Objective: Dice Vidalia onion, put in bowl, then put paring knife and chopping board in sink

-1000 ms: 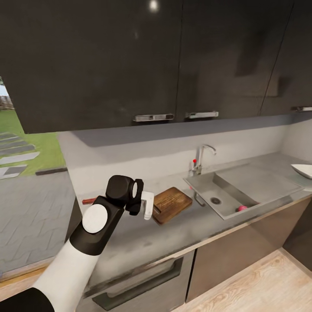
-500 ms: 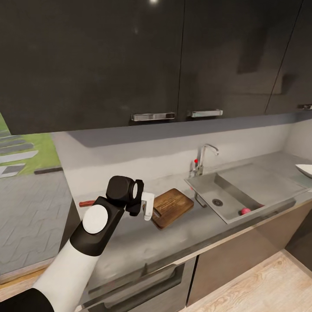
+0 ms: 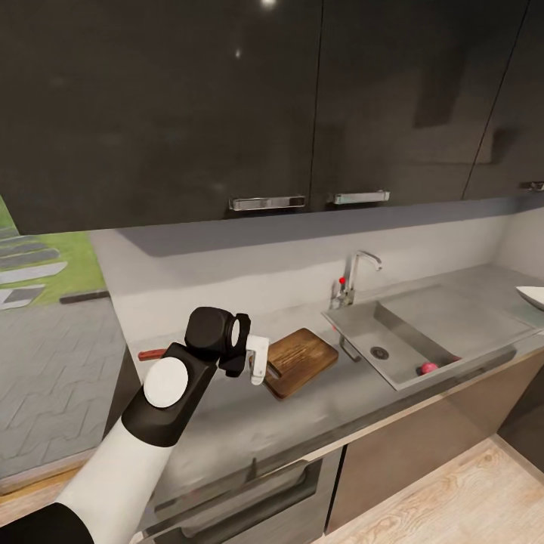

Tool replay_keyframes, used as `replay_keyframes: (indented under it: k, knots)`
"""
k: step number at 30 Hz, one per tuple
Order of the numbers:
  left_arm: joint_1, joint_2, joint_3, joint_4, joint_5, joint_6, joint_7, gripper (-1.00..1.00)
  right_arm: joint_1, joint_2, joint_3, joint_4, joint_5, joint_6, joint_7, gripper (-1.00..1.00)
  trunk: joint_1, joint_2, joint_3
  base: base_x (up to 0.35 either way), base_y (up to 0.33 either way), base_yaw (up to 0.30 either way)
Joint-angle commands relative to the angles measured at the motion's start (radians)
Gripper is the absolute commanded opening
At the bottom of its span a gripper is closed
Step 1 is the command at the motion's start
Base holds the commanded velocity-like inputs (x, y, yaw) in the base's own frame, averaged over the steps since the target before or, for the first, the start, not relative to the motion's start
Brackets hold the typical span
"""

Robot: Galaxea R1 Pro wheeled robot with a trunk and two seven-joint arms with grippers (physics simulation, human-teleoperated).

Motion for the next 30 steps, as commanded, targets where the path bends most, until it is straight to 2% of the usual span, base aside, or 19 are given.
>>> replay_keyframes:
  k: [1,17,21,22,26,30]
  knots:
    - [-0.001,0.0,-0.001,0.0,-0.006,0.01,-0.006,1.0,-0.001,0.0,-0.001,0.001,0.003,-0.002,-0.003,1.0,0.001,-0.002,-0.002,0.0,0.0,0.001]
    - [-0.001,0.008,-0.001,0.011,0.003,0.003,-0.006,1.0,-0.001,0.005,-0.002,0.001,0.003,0.0,-0.003,1.0,0.001,-0.002,-0.002,0.0,-0.087,0.0]
    - [-0.001,0.017,-0.001,0.011,0.04,-0.064,-0.006,1.0,-0.001,0.005,-0.002,0.001,0.003,0.0,-0.003,1.0,0.001,-0.002,-0.002,0.0,-0.009,0.0]
    - [-0.001,0.018,-0.001,0.011,0.058,-0.093,-0.006,1.0,-0.001,0.004,-0.002,0.001,0.003,0.0,-0.003,1.0,0.001,-0.002,-0.002,0.0,-0.003,0.0]
    - [-0.001,0.022,0.002,0.011,0.102,-0.141,-0.006,1.0,-0.001,0.004,-0.002,0.001,0.003,0.0,-0.003,1.0,0.001,-0.002,-0.002,0.0,-0.001,0.0]
    - [-0.001,0.054,0.0,0.009,0.148,-0.161,-0.006,1.0,-0.001,0.003,-0.002,0.001,0.003,0.0,-0.003,1.0,0.001,-0.002,-0.002,0.0,0.0,0.0]
